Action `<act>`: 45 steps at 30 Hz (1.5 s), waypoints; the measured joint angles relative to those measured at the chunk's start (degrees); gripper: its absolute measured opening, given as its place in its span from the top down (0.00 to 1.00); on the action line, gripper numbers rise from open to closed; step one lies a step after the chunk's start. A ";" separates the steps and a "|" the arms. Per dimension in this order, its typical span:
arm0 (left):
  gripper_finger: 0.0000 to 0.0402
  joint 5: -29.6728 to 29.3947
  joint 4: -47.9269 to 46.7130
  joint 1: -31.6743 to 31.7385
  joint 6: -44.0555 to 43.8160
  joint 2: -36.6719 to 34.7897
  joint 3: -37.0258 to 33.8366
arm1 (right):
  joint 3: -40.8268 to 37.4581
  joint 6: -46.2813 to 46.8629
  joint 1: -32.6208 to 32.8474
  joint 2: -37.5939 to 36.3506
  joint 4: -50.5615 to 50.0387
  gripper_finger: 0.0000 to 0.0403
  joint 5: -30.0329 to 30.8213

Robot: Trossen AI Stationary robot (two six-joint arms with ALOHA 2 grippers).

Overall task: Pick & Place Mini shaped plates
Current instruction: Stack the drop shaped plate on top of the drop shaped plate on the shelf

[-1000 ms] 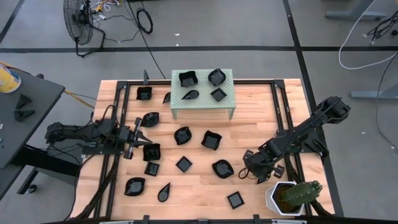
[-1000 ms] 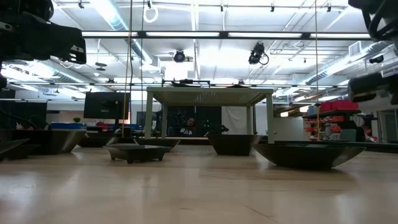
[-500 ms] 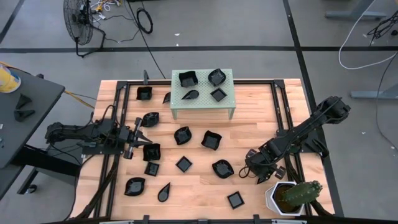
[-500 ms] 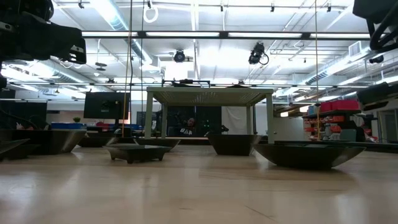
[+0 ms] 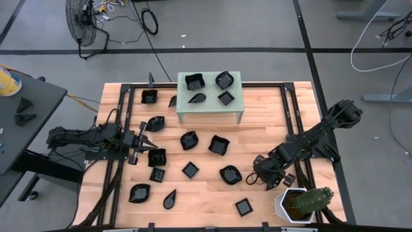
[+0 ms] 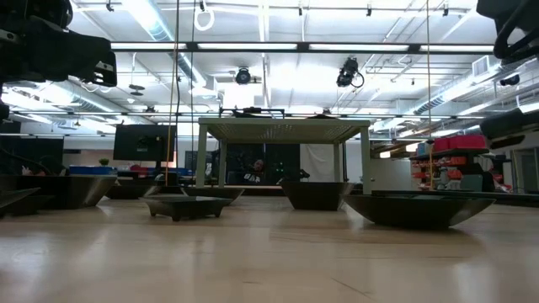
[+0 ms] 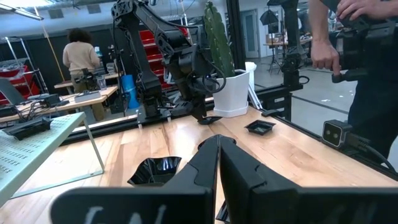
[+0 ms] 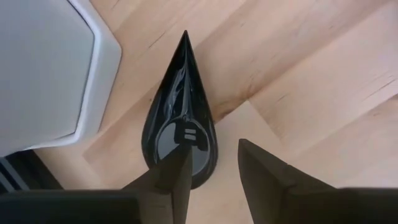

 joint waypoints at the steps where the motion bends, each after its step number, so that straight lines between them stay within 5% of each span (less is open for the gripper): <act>1: 0.94 0.00 -0.02 0.00 0.00 0.00 0.00 | 0.00 0.61 0.00 0.00 0.02 0.67 -0.11; 12: 0.94 0.00 -0.02 0.00 0.00 0.00 0.01 | 0.02 9.21 1.20 0.00 1.58 0.67 -2.91; 45: 0.94 0.00 -0.02 0.00 0.00 0.00 0.00 | -2.12 11.25 1.27 0.02 1.87 0.67 1.48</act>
